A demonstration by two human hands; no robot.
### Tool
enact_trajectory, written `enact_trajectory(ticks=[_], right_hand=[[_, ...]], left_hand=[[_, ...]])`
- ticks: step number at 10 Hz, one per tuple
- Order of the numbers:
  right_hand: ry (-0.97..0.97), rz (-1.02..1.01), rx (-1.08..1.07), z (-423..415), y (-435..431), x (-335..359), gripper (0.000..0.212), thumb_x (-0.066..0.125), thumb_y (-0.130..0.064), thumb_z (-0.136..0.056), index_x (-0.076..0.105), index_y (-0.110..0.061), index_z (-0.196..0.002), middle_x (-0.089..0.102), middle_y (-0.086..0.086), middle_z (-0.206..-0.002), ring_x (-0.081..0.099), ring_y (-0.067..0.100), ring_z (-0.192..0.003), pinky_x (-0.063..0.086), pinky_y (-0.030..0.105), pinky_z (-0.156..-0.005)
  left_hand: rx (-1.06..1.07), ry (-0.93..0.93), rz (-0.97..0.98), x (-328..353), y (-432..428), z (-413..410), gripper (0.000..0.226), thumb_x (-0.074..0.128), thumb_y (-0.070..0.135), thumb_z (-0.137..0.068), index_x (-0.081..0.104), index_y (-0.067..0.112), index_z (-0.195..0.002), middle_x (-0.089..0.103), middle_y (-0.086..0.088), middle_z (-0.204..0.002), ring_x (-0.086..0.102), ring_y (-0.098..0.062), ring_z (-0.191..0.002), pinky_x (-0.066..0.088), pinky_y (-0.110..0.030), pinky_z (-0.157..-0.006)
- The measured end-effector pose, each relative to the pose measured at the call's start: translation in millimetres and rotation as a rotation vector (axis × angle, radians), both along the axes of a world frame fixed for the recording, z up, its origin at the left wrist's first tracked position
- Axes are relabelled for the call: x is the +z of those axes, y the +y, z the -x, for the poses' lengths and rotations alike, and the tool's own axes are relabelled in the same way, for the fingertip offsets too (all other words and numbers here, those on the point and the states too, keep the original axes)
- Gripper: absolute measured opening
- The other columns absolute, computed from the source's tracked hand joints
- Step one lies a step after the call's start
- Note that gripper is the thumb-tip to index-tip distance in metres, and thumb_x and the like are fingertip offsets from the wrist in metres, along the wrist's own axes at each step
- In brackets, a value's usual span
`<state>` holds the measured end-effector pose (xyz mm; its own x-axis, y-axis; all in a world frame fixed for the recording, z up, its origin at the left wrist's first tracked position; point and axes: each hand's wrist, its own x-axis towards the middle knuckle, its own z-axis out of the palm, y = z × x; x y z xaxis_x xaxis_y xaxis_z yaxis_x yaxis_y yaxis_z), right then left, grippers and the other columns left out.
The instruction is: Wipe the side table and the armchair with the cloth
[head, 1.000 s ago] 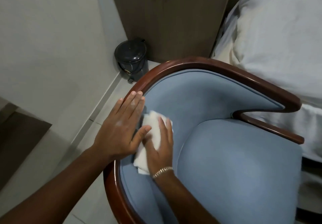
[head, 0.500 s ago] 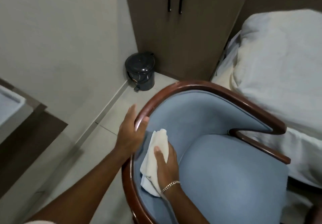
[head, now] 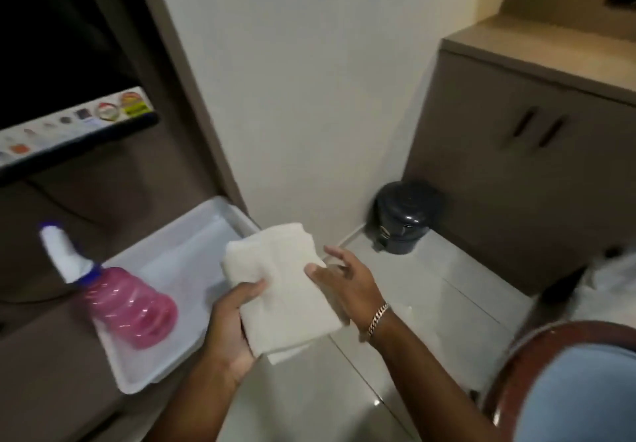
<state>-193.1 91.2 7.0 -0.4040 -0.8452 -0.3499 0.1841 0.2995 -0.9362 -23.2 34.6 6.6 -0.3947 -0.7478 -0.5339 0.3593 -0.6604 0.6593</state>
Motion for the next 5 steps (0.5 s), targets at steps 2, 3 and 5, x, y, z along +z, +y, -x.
enact_trajectory(ticks=[2, 3, 5], right_hand=[[0.45, 0.021, 0.134, -64.8, -128.3, -26.9, 0.034, 0.078, -0.031, -0.079, 0.064, -0.019, -0.107, 0.07, 0.002, -0.105, 0.063, 0.018, -0.095, 0.054, 0.032, -0.089], [0.768, -0.055, 0.318, -82.0, -158.3, -27.1, 0.03, 0.069, -0.024, -0.085, 0.065, -0.016, -0.114, 0.067, 0.012, -0.119, 0.062, 0.03, -0.111, 0.049, 0.035, -0.097], [1.125, 0.129, 0.203, -81.6, -115.1, -24.0, 0.025, 0.057, -0.02, -0.09, 0.069, -0.011, -0.11, 0.072, 0.011, -0.111, 0.066, 0.03, -0.1, 0.056, 0.037, -0.088]], left_hand=[[0.297, -0.354, 0.062, -32.1, -98.4, -47.1, 0.028, 0.066, 0.018, -0.09, 0.064, 0.012, -0.116, 0.077, -0.009, -0.102, 0.072, -0.031, -0.093, 0.061, -0.048, -0.083], [0.339, -0.727, 0.136, -47.1, -112.9, -49.7, 0.047, 0.069, 0.016, -0.088, 0.056, 0.005, -0.132, 0.066, -0.02, -0.126, 0.064, -0.042, -0.114, 0.053, -0.051, -0.096], [0.233, -1.044, 0.315, -34.3, -89.1, -27.2, 0.071, 0.056, 0.002, -0.091, 0.026, 0.007, -0.156, 0.034, -0.019, -0.16, 0.033, -0.038, -0.147, 0.033, -0.047, -0.118]])
